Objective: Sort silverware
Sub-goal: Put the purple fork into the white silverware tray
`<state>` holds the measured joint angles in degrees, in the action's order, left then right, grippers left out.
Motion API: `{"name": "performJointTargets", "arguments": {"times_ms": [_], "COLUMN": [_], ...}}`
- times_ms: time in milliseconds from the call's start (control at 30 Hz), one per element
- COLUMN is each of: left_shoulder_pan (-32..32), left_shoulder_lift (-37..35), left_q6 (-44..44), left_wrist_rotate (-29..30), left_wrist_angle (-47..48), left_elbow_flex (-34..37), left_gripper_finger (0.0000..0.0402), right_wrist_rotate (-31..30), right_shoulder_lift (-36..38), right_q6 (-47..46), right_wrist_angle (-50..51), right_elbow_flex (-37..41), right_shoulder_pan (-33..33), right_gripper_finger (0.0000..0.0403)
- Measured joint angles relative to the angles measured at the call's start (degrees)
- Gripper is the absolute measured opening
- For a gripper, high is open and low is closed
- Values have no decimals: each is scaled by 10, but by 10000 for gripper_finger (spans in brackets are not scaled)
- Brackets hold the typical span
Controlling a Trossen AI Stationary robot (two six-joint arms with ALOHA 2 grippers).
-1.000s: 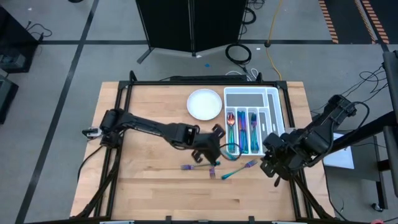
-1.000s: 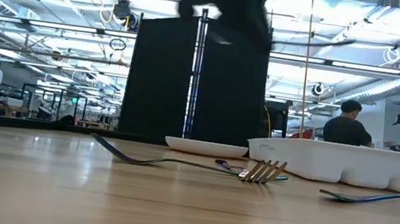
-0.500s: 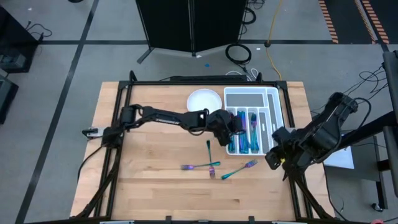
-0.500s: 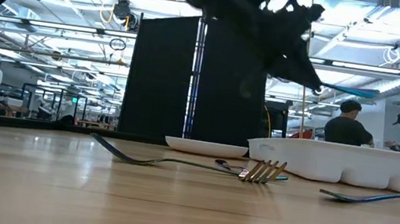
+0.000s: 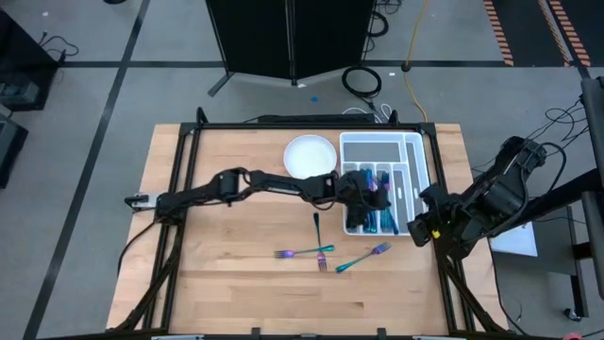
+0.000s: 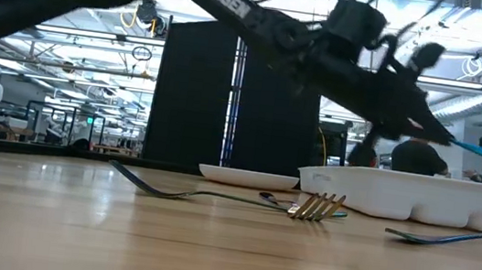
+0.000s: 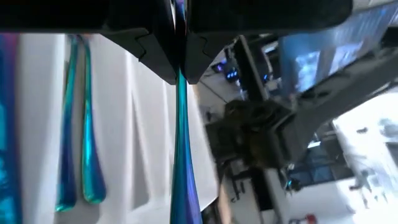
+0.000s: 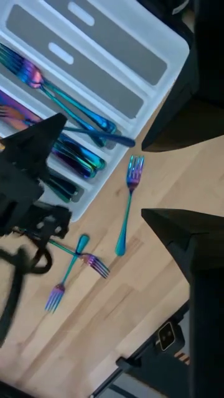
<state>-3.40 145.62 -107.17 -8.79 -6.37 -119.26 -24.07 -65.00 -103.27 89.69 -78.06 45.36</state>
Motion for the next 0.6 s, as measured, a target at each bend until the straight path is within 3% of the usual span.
{"name": "performJointTargets", "arguments": {"times_ms": [300, 500, 600], "left_shoulder_pan": [-23, -46, -54], "left_shoulder_lift": [6, 1, 1], "left_q6": [-47, -41, -43], "left_wrist_rotate": [-59, -134, -137], "left_wrist_angle": [172, 162, 135], "left_elbow_flex": [-54, -54, -53], "left_gripper_finger": [11, 11, 11], "right_wrist_rotate": [3, 1, 1], "right_shoulder_lift": [1, 1, 1], "right_q6": [-5, -7, -10], "right_wrist_angle": [0, 3, 1], "right_elbow_flex": [0, 0, 0], "right_shoulder_pan": [0, 0, 0], "right_gripper_finger": [151, 151, 151]}}
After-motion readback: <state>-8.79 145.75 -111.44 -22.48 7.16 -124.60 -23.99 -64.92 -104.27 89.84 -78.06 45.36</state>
